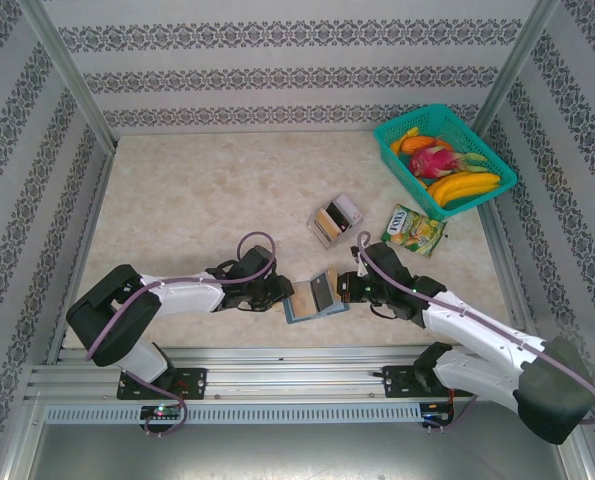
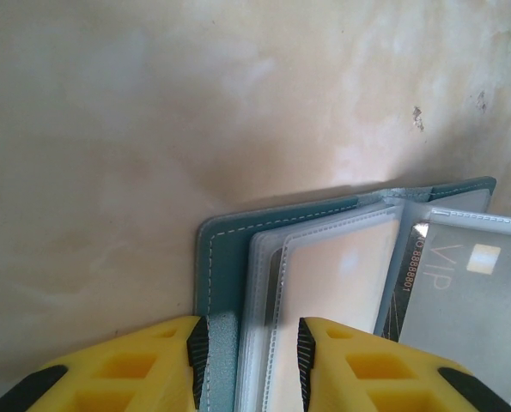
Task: Put the credit cards into the card holder
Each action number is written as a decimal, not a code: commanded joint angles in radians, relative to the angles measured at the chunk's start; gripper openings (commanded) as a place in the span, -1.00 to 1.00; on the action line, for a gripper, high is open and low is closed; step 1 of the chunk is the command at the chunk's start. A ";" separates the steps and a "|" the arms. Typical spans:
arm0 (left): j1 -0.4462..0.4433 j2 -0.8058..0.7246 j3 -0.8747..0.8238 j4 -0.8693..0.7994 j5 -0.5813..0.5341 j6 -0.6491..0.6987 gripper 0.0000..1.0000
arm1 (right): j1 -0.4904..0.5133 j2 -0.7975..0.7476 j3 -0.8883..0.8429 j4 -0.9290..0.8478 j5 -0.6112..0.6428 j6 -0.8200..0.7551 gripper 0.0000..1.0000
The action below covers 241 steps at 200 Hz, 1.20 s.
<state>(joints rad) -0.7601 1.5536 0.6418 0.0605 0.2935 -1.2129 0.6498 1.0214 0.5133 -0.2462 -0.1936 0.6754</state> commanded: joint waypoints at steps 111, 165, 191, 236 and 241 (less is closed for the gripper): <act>-0.019 -0.242 -0.058 -0.161 -0.212 0.002 0.01 | 0.063 0.167 0.094 0.091 -0.095 0.018 -1.00; -0.026 -0.213 -0.009 -0.113 -0.134 0.089 0.08 | -0.090 0.099 -0.019 0.168 -0.221 0.020 -1.00; -0.046 -0.154 0.032 -0.067 -0.099 0.108 0.11 | -0.102 0.130 -0.045 0.226 -0.281 0.039 -1.00; -0.074 -0.144 0.028 -0.021 -0.120 0.092 0.20 | -0.079 0.175 -0.076 0.321 -0.311 0.081 -1.00; -0.074 -0.147 0.024 -0.020 -0.123 0.089 0.21 | -0.073 0.176 -0.076 0.321 -0.305 0.081 -1.00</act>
<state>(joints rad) -0.8169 1.4109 0.6582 -0.0010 0.1822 -1.1362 0.5545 1.1831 0.4526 0.0017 -0.4698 0.7326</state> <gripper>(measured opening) 0.595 0.048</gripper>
